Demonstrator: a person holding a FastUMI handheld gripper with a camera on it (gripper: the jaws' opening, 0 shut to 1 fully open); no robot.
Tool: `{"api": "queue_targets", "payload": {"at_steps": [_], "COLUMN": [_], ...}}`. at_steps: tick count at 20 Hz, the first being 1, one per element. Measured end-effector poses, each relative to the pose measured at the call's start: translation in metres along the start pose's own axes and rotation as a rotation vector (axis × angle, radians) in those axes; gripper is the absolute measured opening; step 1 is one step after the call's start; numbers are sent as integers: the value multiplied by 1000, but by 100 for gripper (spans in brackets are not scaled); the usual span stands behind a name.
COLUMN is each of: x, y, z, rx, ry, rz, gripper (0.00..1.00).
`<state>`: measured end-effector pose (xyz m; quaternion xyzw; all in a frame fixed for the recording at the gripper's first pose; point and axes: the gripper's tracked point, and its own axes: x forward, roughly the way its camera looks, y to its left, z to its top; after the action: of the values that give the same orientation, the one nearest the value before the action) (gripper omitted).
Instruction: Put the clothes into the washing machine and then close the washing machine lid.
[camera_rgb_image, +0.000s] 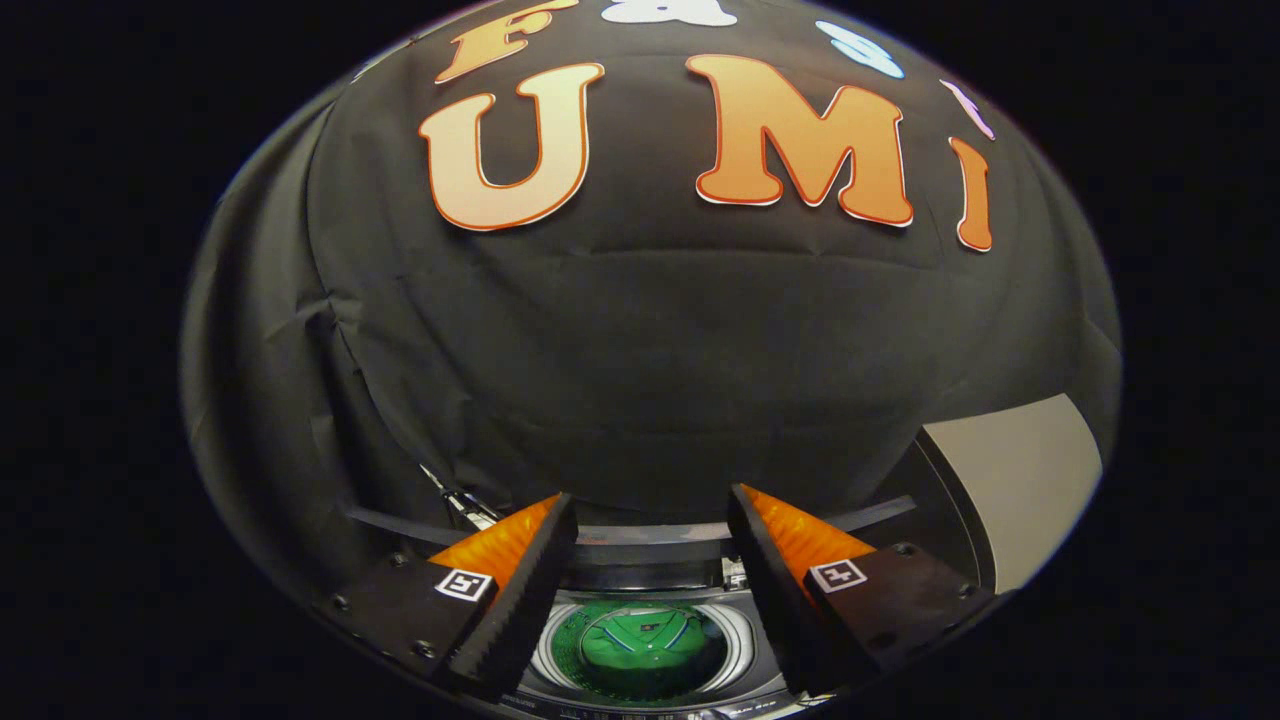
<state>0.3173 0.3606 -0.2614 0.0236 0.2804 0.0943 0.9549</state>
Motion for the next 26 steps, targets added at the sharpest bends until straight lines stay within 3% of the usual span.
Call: {"api": "queue_targets", "payload": {"at_steps": [26], "x": [-31], "y": [-4], "z": [-35], "rx": [-20], "ry": [-184], "rz": [-3], "gripper": [100]}}
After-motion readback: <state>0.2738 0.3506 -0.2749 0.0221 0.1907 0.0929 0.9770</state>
